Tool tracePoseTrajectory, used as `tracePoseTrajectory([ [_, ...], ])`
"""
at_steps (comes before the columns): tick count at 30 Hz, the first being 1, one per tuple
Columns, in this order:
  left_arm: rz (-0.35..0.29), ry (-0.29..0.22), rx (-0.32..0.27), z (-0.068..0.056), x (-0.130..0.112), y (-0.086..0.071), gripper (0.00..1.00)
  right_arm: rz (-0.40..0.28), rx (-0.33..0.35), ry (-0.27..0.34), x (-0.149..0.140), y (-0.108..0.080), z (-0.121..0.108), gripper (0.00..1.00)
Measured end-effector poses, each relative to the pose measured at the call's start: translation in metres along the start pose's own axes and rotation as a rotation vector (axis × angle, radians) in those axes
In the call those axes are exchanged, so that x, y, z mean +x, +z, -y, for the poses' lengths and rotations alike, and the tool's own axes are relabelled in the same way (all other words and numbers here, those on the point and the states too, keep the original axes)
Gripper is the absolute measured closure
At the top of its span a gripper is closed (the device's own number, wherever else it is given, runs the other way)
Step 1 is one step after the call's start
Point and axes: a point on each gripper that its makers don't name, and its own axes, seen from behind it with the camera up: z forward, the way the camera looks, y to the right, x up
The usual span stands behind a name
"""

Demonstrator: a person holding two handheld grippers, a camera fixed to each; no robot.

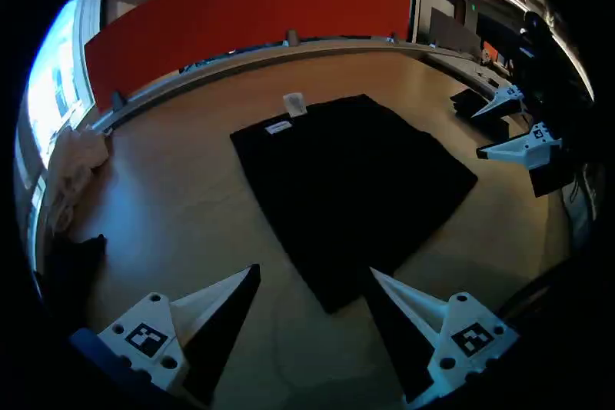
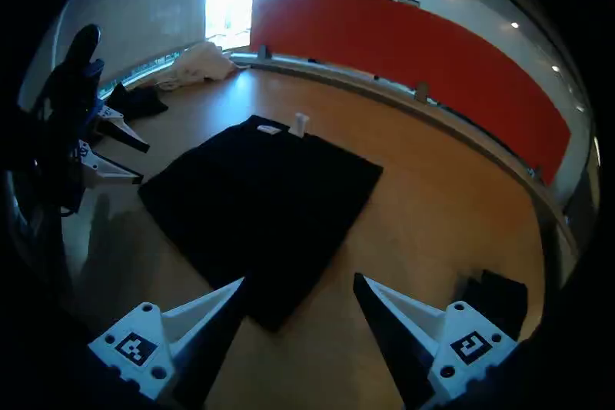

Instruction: Fold towel

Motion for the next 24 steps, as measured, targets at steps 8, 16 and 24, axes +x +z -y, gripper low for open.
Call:
tracePoseTrajectory([
  [8,0.035,0.001,-0.014,-0.007,-0.019,0.008,0.06,0.036,0.018,0.002,-0.021,0.009,0.007,0.0],
  [16,0.057,0.007,-0.022,-0.014,-0.031,0.014,0.06,0.063,0.031,-0.004,-0.036,0.014,0.014,0.02],
  [24,0.063,0.001,-0.013,-0.014,-0.033,0.013,0.17,0.072,0.045,-0.002,-0.043,0.016,0.019,0.17],
])
